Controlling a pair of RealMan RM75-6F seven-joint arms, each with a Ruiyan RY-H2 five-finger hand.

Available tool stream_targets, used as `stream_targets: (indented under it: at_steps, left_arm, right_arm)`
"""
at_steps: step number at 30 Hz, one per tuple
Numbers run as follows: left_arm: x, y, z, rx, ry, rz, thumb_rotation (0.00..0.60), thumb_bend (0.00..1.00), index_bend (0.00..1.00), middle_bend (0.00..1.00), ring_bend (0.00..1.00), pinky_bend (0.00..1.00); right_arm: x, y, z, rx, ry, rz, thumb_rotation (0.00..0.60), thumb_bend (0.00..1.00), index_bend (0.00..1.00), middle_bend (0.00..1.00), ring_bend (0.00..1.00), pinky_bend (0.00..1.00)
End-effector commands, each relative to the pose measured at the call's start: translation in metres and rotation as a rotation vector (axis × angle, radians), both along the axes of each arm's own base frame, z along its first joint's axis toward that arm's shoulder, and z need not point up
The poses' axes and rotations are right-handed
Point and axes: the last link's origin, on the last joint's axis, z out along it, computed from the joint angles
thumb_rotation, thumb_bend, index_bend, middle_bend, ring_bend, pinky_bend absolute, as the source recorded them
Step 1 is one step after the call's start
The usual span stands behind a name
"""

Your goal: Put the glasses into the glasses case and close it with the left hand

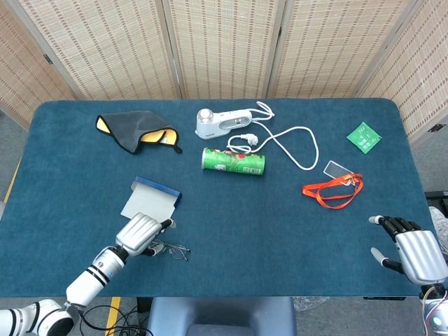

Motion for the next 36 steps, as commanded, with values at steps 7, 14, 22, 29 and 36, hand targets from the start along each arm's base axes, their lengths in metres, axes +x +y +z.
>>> stream_targets:
  at_steps: [7, 14, 22, 29, 36]
  left_arm:
    - [-0.001, -0.01, -0.023, -0.022, 0.028, 0.016, 0.6, 0.34, 0.34, 0.93, 0.91, 0.93]
    - [-0.005, -0.008, -0.037, -0.012, 0.062, 0.022, 0.6, 0.34, 0.37, 0.95, 0.93, 0.94]
    - [-0.01, -0.006, -0.043, -0.019, 0.075, 0.048, 0.6, 0.34, 0.41, 0.96, 0.94, 0.94]
    - [-0.01, -0.005, -0.048, -0.015, 0.067, 0.059, 0.6, 0.42, 0.48, 0.97, 0.95, 0.95]
    - [-0.013, -0.005, -0.048, -0.021, 0.085, 0.057, 0.6, 0.48, 0.51, 0.97, 0.95, 0.95]
  right_arm:
    - [-0.001, 0.0, 0.0, 0.001, 0.0, -0.001, 0.6, 0.21, 0.3, 0.37, 0.39, 0.44]
    - [-0.001, -0.001, 0.0, 0.002, -0.002, -0.002, 0.6, 0.21, 0.3, 0.37, 0.4, 0.44]
    - [-0.001, 0.0, 0.0, 0.0, -0.003, -0.001, 0.6, 0.21, 0.3, 0.37, 0.42, 0.44]
    - [-0.002, 0.001, 0.001, -0.004, -0.002, -0.005, 0.6, 0.21, 0.3, 0.37, 0.42, 0.44]
    - [-0.003, 0.002, 0.002, -0.005, -0.002, -0.009, 0.6, 0.21, 0.3, 0.37, 0.42, 0.44]
